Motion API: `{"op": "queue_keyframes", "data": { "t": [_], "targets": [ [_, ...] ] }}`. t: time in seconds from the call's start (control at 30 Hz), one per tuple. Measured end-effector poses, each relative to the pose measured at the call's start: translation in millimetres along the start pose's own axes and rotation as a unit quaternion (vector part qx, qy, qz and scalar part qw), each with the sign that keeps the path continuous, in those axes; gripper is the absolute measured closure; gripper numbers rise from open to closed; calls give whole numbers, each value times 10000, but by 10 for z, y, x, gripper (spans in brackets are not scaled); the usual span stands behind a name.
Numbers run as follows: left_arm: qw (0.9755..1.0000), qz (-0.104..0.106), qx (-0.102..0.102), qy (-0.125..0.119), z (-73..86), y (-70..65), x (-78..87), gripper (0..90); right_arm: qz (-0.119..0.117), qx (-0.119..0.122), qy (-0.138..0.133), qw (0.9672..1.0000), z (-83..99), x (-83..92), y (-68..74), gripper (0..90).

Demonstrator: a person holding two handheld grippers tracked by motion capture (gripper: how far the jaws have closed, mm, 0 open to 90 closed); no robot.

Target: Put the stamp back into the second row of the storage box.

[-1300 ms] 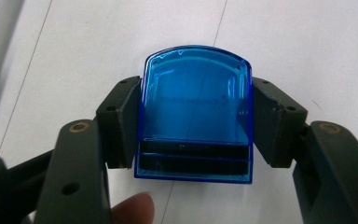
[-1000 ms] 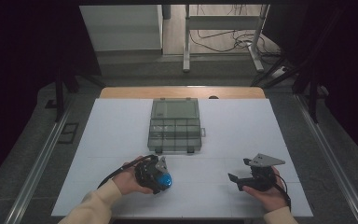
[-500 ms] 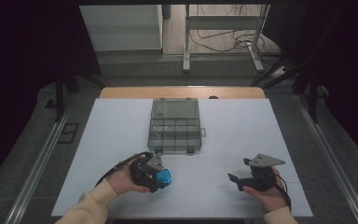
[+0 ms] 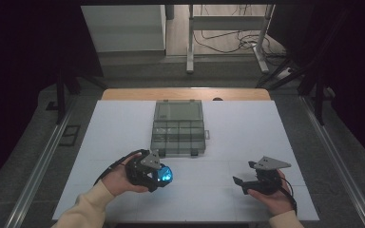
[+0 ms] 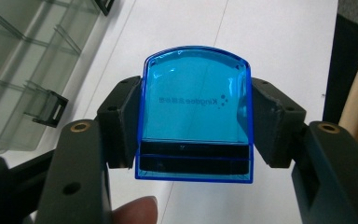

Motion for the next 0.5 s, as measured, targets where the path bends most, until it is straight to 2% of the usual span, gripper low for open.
{"op": "queue_keyframes", "data": {
  "t": [0.5],
  "targets": [
    [9999,-41,-34,-116,-75,30,92,410,2,3,-41,10000,-3,7,3,141]
  ]
}}
Point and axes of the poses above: each handheld gripper's, and its own axes: x roughly backward along the jaws, z roughly out of its underside, y roughly to its left, the point moved 3 cm from there along -x, roughly forward along the jaws, and after that the axes turned 13 degrees about -y, right-handed, at the moved point
